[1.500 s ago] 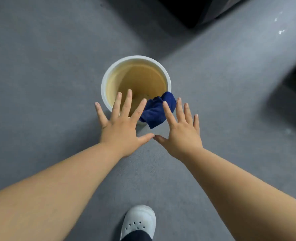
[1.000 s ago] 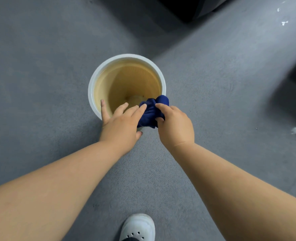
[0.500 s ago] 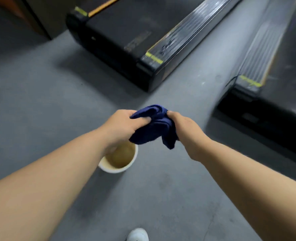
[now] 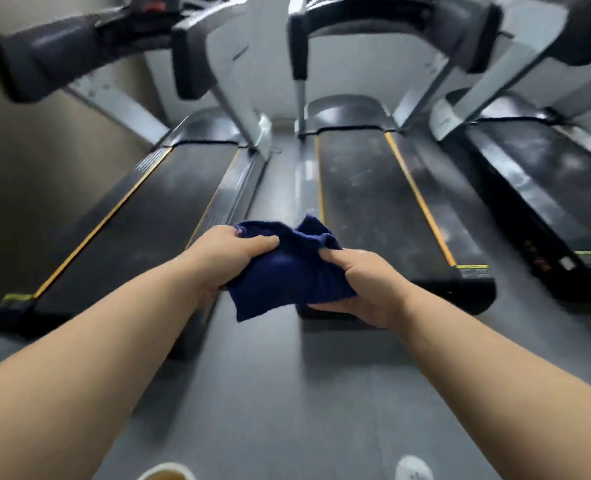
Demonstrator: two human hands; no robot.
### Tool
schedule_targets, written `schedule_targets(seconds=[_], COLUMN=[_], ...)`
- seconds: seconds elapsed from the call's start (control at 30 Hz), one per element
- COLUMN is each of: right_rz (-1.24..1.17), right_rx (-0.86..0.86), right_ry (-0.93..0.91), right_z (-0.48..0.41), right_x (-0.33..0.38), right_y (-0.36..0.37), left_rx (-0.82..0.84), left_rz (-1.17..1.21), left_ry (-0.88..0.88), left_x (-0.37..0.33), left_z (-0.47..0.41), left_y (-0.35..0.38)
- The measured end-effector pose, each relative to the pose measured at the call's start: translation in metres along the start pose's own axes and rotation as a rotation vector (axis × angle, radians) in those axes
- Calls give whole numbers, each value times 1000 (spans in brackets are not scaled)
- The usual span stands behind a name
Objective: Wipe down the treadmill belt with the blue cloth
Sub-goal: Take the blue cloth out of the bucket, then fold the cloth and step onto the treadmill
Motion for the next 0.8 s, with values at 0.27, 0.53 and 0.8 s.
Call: schedule_targets(seconds=[0.27,0.53,0.8], right_rz=[-138,74,51], right_rx=[44,-77,-183], right_ry=[-121,-118,-44], right_z=[-83,-200,-316], right_x=[105,227,278], right_y=[-218,-360,-426], left_rx=[96,20,44], left_rz=[-57,22,-358], left_ry=[48,52,204], left_x=[-109,-201,-240], left_z=[-201,-371,-511], left_y=[170,245,250])
Point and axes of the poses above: each hand's wrist, its own z-axis away from the middle knuckle, its own y-axis out of the palm, x = y × z, the point moved 1 cm from there along -z, towards the middle knuckle, and after that the axes turned 5 degrees about x, right-handed, at the moved point
